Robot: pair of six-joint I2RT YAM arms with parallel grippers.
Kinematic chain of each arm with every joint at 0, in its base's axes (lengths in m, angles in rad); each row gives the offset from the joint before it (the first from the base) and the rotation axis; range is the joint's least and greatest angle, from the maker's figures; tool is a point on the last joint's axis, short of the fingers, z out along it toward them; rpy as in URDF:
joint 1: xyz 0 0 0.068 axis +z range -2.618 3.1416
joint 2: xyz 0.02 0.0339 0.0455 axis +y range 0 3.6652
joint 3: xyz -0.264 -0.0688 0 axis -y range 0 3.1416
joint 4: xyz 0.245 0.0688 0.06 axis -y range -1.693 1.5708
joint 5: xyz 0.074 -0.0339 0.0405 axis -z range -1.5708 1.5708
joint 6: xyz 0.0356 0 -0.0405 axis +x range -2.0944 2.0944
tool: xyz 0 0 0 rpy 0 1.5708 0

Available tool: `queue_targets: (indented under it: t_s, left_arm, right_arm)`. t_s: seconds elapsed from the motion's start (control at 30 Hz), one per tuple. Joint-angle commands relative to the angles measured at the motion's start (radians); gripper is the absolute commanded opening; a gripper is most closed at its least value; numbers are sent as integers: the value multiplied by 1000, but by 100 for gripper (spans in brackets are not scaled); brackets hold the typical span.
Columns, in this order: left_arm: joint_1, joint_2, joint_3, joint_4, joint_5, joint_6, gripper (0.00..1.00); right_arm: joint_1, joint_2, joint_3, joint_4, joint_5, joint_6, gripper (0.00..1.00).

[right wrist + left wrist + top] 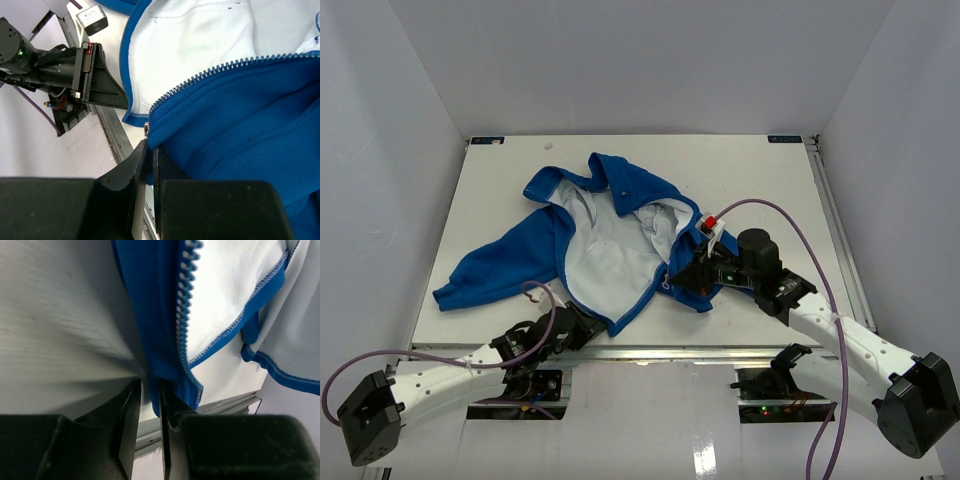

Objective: Zip up the jacket

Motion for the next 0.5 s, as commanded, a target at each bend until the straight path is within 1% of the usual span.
queue_targets:
  t_s: [0.0,0.13,0.23,0.47]
  left_arm:
    - [-8,27,-46,108,25,-29,33]
    - [-8,-23,-68,133,-3,-39,35]
    - [-8,-32,-74,139,-13,-37,36]
    - [-8,49,-62,172,-5,-37,36]
  right_arm:
    - [-4,-13,20,13,20,-16,8]
    - [-4,-10,19,13,22,-16,8]
    - [-4,-10,18,13,22,-17,8]
    - [-4,-19,8,13,28,-16,8]
